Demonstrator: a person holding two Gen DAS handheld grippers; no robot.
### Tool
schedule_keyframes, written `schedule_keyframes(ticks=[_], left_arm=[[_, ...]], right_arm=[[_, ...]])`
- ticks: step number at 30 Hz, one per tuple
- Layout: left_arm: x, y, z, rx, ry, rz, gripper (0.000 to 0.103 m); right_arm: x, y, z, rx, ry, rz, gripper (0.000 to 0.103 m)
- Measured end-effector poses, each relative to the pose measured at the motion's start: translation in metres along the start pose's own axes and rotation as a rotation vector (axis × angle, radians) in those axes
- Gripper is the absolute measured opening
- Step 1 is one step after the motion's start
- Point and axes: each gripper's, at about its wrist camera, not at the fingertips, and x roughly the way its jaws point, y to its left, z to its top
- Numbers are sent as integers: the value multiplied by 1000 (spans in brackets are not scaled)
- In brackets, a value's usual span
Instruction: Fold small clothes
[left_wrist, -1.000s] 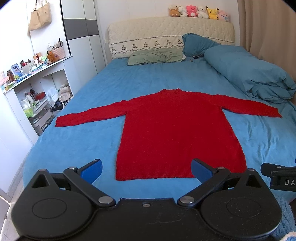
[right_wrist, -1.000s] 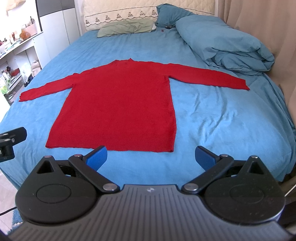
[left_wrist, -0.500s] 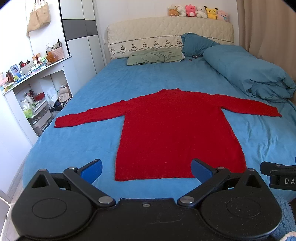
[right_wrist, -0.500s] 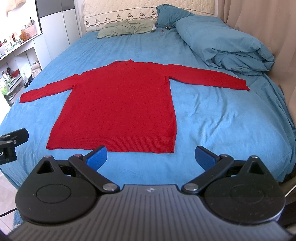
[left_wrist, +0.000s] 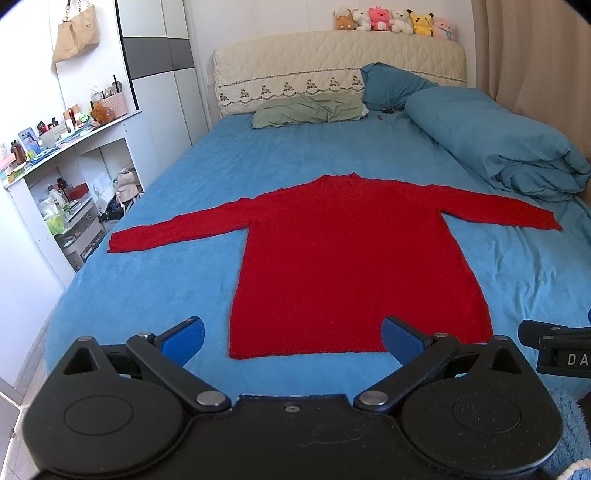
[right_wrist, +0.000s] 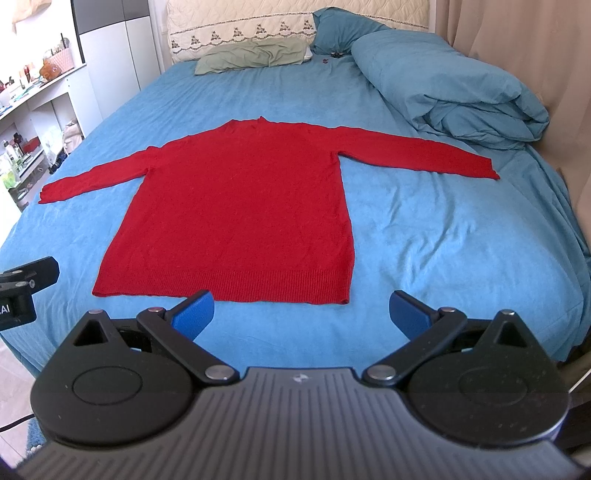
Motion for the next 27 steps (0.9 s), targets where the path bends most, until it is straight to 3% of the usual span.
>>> schedule_keyframes(ticks=[27], left_arm=[[3, -1, 8, -2, 6, -15, 103]], right_arm=[[2, 4, 0, -1, 7, 5, 103]])
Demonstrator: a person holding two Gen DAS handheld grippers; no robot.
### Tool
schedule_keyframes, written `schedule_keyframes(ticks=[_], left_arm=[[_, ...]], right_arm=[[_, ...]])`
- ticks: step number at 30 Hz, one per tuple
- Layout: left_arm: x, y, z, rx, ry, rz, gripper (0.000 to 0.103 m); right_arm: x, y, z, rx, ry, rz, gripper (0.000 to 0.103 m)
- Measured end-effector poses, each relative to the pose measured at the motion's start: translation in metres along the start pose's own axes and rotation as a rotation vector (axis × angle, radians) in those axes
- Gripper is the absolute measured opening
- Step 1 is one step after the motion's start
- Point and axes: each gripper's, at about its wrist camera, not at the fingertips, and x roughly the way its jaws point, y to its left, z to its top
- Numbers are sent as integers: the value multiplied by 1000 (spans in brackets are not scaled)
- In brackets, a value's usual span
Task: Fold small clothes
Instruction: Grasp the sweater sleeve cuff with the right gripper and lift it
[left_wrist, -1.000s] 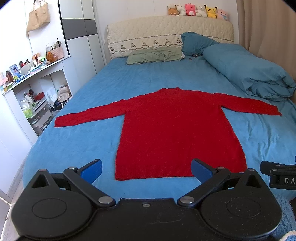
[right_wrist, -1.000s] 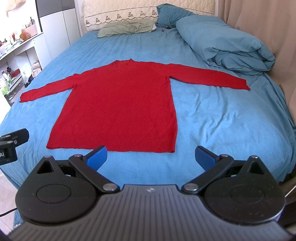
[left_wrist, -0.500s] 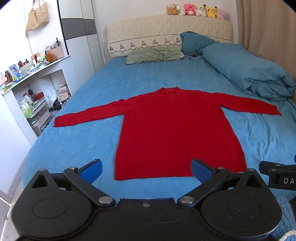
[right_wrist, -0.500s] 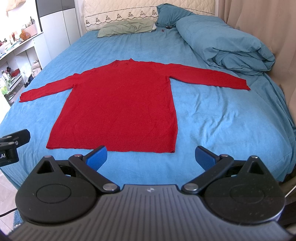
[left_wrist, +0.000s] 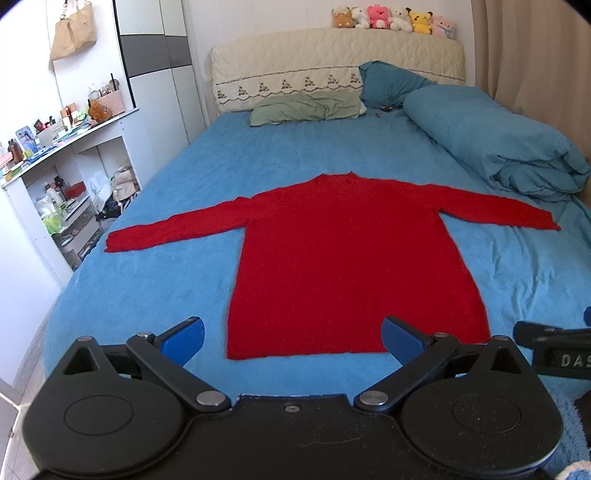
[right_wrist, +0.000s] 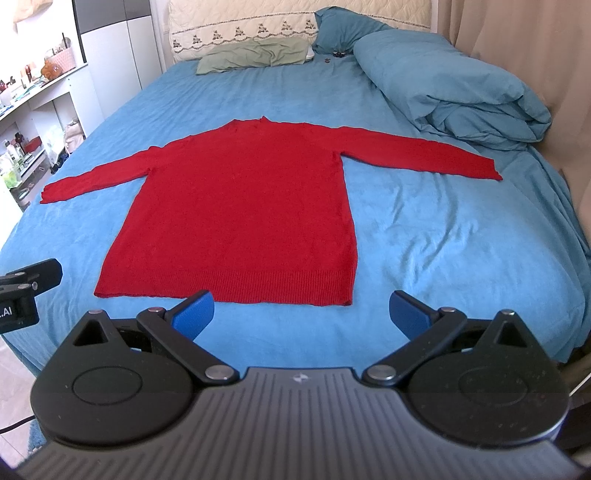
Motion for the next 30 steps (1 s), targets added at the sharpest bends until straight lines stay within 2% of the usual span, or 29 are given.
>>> schedule_keyframes(ticks=[6, 8, 11, 17, 24, 27, 30], left_arm=[[21, -10, 44, 25, -33, -37, 103], [38, -17, 66, 39, -49, -51, 103], [72, -31, 102, 55, -65, -69, 103], [165, -76, 170, 122, -55, -125, 103], [269, -123, 232, 81, 35, -211, 103], [307, -143, 252, 89, 64, -215, 103], [351, -162, 263, 84, 145, -216, 103]], right_arm=[[9, -11, 21, 17, -1, -14, 103], [22, -30, 45, 50, -9, -30, 103], [46, -52, 74, 61, -23, -83, 103], [122, -112, 135, 151, -12, -168, 103], [217, -191, 193, 256, 8, -260, 103], [250, -226, 206, 323, -17, -230, 103], [288, -261, 209, 377, -32, -216, 103]])
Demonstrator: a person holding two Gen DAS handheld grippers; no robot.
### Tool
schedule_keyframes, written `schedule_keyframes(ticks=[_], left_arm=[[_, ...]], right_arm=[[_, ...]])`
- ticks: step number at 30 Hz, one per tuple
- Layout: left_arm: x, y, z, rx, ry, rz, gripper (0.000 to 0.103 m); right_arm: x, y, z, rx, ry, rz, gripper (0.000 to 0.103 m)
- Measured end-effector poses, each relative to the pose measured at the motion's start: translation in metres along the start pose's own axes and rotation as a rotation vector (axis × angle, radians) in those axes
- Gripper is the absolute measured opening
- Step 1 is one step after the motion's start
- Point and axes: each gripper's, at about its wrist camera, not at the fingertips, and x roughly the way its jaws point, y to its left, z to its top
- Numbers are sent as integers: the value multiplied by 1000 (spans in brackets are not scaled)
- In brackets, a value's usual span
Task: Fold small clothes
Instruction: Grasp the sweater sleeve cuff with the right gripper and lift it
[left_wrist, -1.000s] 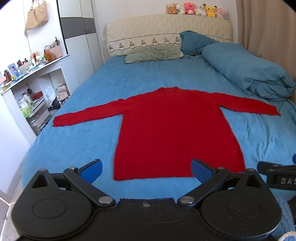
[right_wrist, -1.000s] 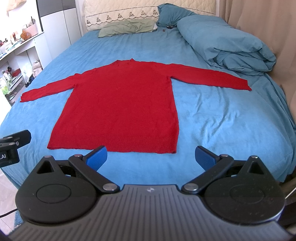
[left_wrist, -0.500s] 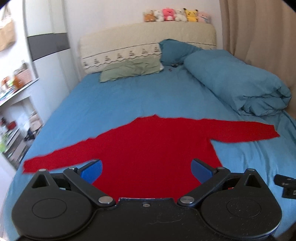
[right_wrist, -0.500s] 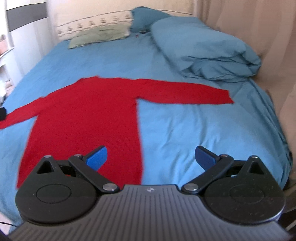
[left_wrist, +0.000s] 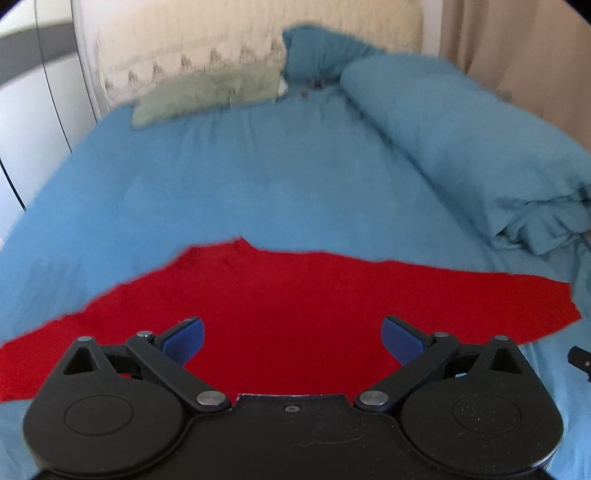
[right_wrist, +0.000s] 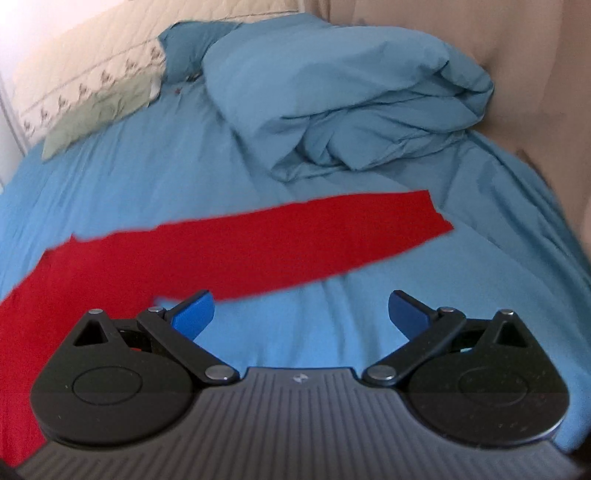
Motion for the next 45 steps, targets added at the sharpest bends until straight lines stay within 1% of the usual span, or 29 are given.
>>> schedule_keyframes(ticks=[4, 9, 11, 13, 16, 18, 20, 21, 22, 23, 24, 25, 26, 27, 30, 32, 33, 34, 37, 40, 45], left_arm=[[70, -8, 5, -31, 109, 6, 103], [143, -20, -5, -52, 197, 11, 103], [164, -25, -10, -52, 209, 17, 103], [179, -29, -12, -44, 215, 21, 103], [198, -38, -12, -32, 230, 35, 103], [205, -41, -12, -26, 232, 44, 103], [205, -46, -12, -19, 228, 50, 103], [206, -47, -12, -20, 228, 51, 103], [208, -44, -10, -21, 232, 51, 103], [206, -42, -11, -22, 235, 49, 103], [205, -41, -11, -24, 237, 48, 103], [211, -42, -6, -22, 239, 47, 103], [210, -42, -5, -19, 240, 46, 103], [208, -42, -5, -16, 241, 43, 103], [204, -35, 2, -11, 230, 39, 103], [192, -28, 8, 1, 199, 54, 103], [182, -23, 10, 5, 179, 56, 103], [175, -17, 12, 6, 165, 57, 103], [147, 9, 18, 1, 130, 73, 103], [121, 45, 19, -5, 98, 96, 103], [89, 110, 9, -32, 73, 152, 103]], right_arm=[[61, -32, 3, 73, 22, -50, 103], [122, -72, 5, 203, 35, -65, 103], [143, -83, 8, 215, 38, -84, 102], [160, -94, 12, 240, 40, -92, 97], [174, -106, 17, 283, 3, -88, 93], [179, -107, 19, 271, -23, -110, 85], [183, -109, 20, 268, -40, -141, 68], [184, -111, 21, 278, -47, -145, 64], [185, -113, 22, 285, -50, -148, 53], [184, -114, 23, 284, -50, -151, 41], [184, -114, 26, 280, -48, -150, 35], [183, -113, 28, 273, -49, -146, 27], [180, -111, 30, 267, -49, -144, 24], [176, -108, 33, 262, -53, -145, 23], [159, -91, 43, 246, -85, -115, 23], [146, -76, 53, 237, -107, -72, 23], [146, -76, 53, 237, -107, -72, 23], [133, -51, 63, 209, -125, -19, 22], [115, -5, 77, 148, -147, 76, 22], [100, 60, 87, 63, -161, 186, 22], [85, 177, 82, -46, -146, 367, 22]])
